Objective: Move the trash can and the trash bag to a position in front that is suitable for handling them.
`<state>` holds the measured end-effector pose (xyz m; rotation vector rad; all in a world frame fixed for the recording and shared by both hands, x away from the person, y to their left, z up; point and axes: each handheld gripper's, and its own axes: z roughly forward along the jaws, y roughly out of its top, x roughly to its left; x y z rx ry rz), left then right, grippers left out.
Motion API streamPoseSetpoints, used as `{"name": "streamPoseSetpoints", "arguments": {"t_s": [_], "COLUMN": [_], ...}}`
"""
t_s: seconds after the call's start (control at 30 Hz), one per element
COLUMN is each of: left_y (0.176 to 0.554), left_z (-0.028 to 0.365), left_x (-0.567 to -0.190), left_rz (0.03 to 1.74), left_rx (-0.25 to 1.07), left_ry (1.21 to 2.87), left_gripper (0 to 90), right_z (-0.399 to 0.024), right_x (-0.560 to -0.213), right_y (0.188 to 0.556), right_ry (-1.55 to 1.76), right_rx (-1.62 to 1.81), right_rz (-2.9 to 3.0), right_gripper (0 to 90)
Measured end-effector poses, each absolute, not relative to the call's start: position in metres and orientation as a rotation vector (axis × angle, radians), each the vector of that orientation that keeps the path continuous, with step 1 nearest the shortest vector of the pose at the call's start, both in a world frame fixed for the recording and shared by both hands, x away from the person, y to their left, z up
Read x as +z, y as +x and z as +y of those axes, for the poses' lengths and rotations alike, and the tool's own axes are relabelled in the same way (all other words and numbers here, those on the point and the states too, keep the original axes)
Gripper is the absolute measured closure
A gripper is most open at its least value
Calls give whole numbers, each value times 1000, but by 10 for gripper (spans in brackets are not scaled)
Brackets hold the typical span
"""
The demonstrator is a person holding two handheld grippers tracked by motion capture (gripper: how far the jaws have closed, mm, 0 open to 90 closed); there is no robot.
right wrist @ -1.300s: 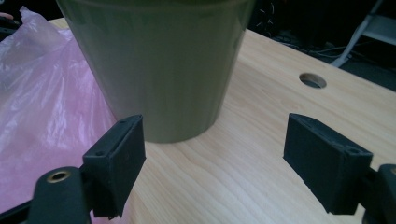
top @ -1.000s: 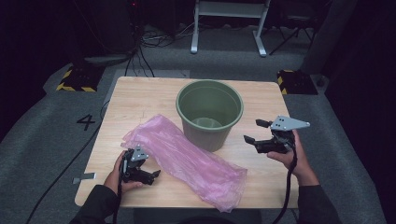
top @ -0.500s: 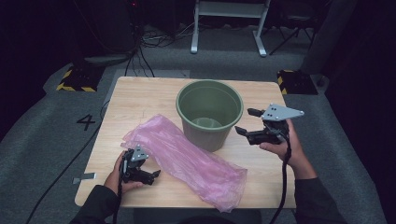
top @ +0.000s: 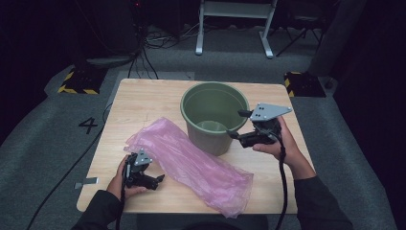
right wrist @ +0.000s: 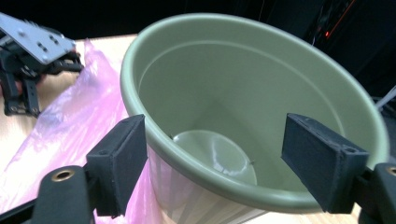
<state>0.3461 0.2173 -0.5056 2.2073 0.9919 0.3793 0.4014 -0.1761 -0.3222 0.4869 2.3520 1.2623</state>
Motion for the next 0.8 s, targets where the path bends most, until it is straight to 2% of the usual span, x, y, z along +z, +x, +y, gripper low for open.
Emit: {"name": "streamPoseSetpoints", "arguments": {"t_s": [0.17, 0.27, 0.3, 0.37, 0.4, 0.47, 0.7, 0.8], "left_y": [346, 346, 346, 346, 346, 346, 346, 346], "left_z": [217, 217, 217, 217, 217, 217, 217, 217], "left_x": [-506, -506, -506, -506, -506, -506, -506, -506], "left_rz": [992, 991, 992, 992, 991, 992, 991, 991], "left_rx": [379, 379, 380, 379, 380, 379, 379, 380], "left_ry": [2207, 2208, 2207, 2207, 2207, 2207, 2207, 2208], "left_gripper": [3, 3, 3, 3, 3, 3, 3, 3], "right_z": [-163, -154, -154, -150, -147, -144, -143, -142], "right_x": [-327, -330, -330, -331, -333, -336, -339, -339], "right_y": [409, 413, 413, 413, 414, 415, 415, 413], "right_ry": [481, 444, 444, 408, 387, 379, 355, 349], "right_rx": [1211, 1217, 1217, 1211, 1217, 1192, 1181, 1175], "right_rz": [2431, 2501, 2501, 2539, 2561, 2579, 2588, 2594], "right_gripper": [237, 320, 320, 403, 489, 541, 588, 641]}}
